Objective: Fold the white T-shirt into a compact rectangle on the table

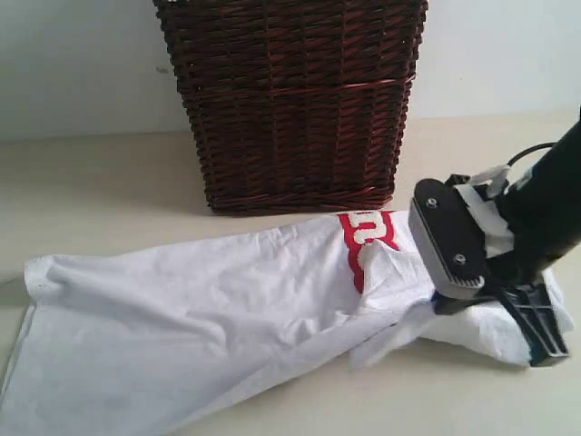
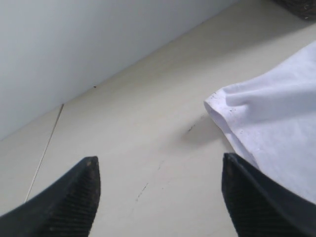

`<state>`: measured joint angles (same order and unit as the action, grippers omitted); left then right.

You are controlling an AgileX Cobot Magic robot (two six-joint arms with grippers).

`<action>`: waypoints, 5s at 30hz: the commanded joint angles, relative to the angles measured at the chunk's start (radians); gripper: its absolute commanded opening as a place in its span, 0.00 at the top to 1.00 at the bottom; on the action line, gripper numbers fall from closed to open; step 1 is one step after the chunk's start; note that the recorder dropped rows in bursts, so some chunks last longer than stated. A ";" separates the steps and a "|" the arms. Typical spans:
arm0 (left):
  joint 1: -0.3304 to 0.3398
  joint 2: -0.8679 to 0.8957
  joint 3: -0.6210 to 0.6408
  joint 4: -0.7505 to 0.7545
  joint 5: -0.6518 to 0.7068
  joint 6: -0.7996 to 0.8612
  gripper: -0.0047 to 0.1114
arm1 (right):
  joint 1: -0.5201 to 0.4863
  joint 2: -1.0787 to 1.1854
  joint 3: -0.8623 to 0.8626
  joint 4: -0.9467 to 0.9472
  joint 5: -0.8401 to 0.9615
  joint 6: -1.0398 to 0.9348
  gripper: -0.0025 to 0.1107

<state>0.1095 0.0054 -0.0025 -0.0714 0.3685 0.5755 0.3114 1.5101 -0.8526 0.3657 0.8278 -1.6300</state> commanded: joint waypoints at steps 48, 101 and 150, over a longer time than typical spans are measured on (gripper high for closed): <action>-0.003 -0.005 0.003 -0.001 -0.003 -0.001 0.38 | -0.184 0.422 -0.145 0.644 -0.650 -0.205 0.56; -0.003 -0.005 0.003 -0.001 -0.003 -0.001 0.38 | -0.184 0.335 -0.141 0.257 0.122 0.424 0.96; -0.003 -0.005 0.003 -0.001 -0.003 -0.001 0.38 | -0.296 0.067 -0.141 -0.181 -0.325 1.105 0.19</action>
<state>0.1095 0.0054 -0.0025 -0.0714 0.3685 0.5755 0.0214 1.6169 -0.9947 0.1837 0.6131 -0.5133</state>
